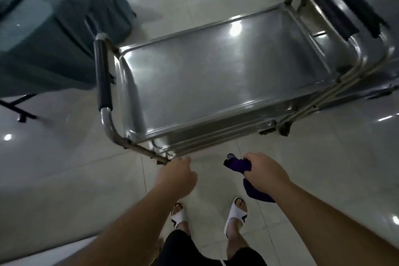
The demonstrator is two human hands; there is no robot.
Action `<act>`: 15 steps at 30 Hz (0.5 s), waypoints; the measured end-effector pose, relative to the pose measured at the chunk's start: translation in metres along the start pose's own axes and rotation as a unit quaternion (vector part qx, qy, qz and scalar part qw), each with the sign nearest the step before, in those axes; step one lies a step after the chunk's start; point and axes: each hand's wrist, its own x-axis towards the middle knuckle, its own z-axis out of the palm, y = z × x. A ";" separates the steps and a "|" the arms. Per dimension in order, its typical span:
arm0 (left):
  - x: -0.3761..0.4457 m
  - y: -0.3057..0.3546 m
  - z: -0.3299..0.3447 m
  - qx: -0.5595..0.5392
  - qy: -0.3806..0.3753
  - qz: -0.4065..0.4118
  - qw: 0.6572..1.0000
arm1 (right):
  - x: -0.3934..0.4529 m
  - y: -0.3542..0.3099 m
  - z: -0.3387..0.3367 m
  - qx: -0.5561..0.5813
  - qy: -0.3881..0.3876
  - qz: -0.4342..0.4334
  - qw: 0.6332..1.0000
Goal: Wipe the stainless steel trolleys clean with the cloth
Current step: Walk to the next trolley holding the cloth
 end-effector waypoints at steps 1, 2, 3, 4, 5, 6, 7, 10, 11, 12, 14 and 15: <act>-0.002 -0.012 0.009 -0.008 0.001 -0.012 1.000 | 0.003 -0.006 0.007 -0.008 -0.011 -0.006 1.000; -0.003 -0.025 0.018 -0.018 0.001 -0.023 1.000 | 0.007 -0.012 0.015 -0.015 -0.022 -0.012 1.000; -0.003 -0.038 0.027 -0.029 0.000 -0.033 0.999 | 0.011 -0.018 0.024 -0.021 -0.031 -0.016 0.999; -0.001 -0.051 0.036 -0.040 0.000 -0.041 0.998 | 0.017 -0.025 0.034 -0.028 -0.037 -0.020 0.999; 0.002 -0.063 0.045 -0.047 0.001 -0.046 0.998 | 0.024 -0.032 0.044 -0.034 -0.040 -0.025 0.998; 0.006 -0.074 0.055 -0.054 0.002 -0.049 0.997 | 0.031 -0.040 0.056 -0.038 -0.042 -0.030 0.998; 0.010 -0.086 0.064 -0.058 0.004 -0.050 0.997 | 0.039 -0.048 0.068 -0.042 -0.044 -0.036 0.997; 0.022 -0.119 0.092 -0.072 0.002 -0.052 0.996 | 0.063 -0.073 0.106 -0.037 -0.054 -0.048 0.997; 0.025 -0.129 0.102 -0.076 0.001 -0.055 0.996 | 0.071 -0.081 0.119 -0.027 -0.056 -0.047 0.997; 0.028 -0.138 0.111 -0.081 -0.002 -0.060 0.995 | 0.079 -0.089 0.132 -0.019 -0.060 -0.050 0.997; 0.034 -0.153 0.130 -0.089 -0.013 -0.077 0.993 | 0.095 -0.101 0.158 -0.004 -0.072 -0.061 0.995; 0.039 -0.160 0.139 -0.089 -0.015 -0.085 0.992 | 0.105 -0.105 0.171 0.003 -0.079 -0.070 0.994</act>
